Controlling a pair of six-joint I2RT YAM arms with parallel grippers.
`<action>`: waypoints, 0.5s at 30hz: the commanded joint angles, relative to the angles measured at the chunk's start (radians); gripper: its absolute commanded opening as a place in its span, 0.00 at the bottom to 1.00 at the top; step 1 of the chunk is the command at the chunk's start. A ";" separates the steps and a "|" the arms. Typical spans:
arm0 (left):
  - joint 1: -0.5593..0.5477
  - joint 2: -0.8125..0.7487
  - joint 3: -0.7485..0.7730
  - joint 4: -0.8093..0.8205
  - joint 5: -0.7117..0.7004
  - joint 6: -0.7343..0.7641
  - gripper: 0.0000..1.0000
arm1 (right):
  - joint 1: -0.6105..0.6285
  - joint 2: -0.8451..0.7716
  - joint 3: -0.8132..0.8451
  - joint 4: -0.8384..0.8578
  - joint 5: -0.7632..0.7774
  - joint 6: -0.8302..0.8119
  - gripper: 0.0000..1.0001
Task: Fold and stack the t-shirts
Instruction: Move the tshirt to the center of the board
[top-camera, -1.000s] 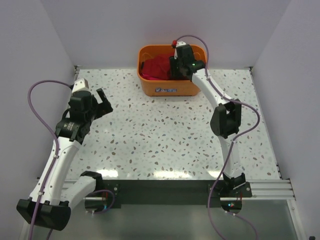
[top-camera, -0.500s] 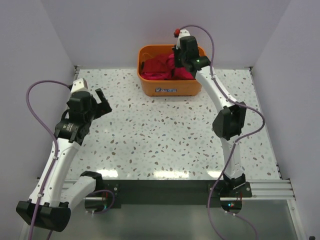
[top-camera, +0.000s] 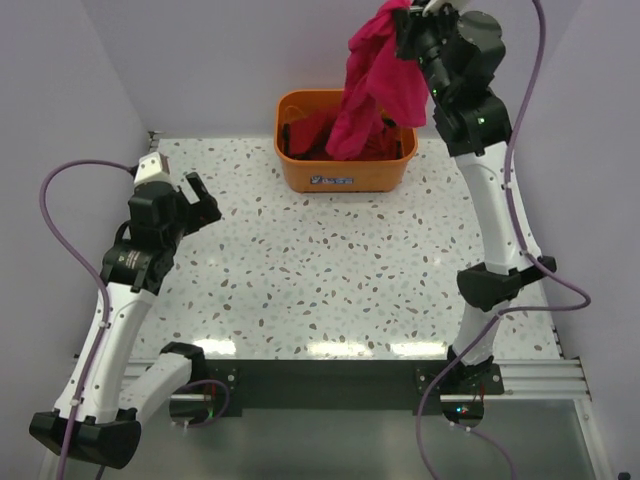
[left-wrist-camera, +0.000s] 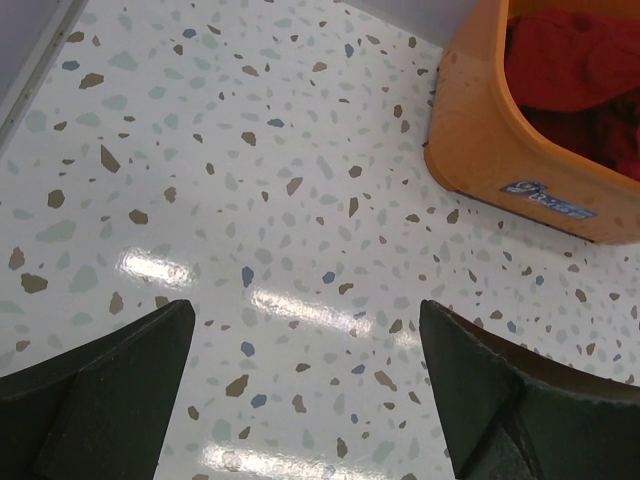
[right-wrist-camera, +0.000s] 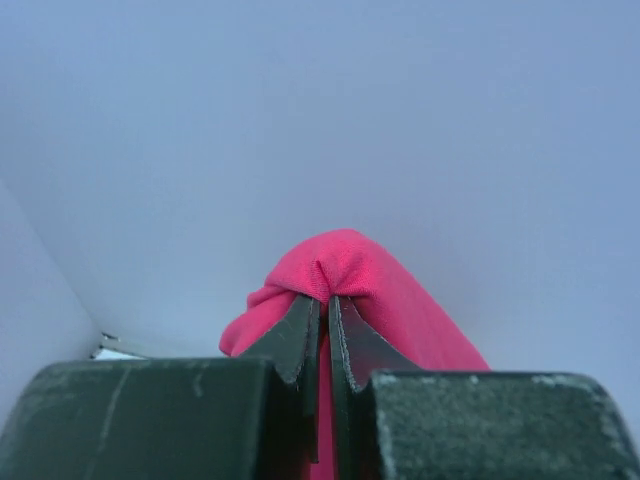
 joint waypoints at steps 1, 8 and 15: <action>-0.001 -0.015 0.050 0.036 0.008 0.015 1.00 | 0.001 -0.090 -0.028 0.113 -0.032 -0.003 0.00; -0.003 -0.028 0.055 0.036 0.047 0.004 1.00 | 0.005 -0.244 -0.037 0.067 -0.277 0.219 0.00; 0.000 -0.077 0.050 -0.005 0.063 -0.012 1.00 | 0.159 -0.438 -0.307 0.010 -0.534 0.367 0.00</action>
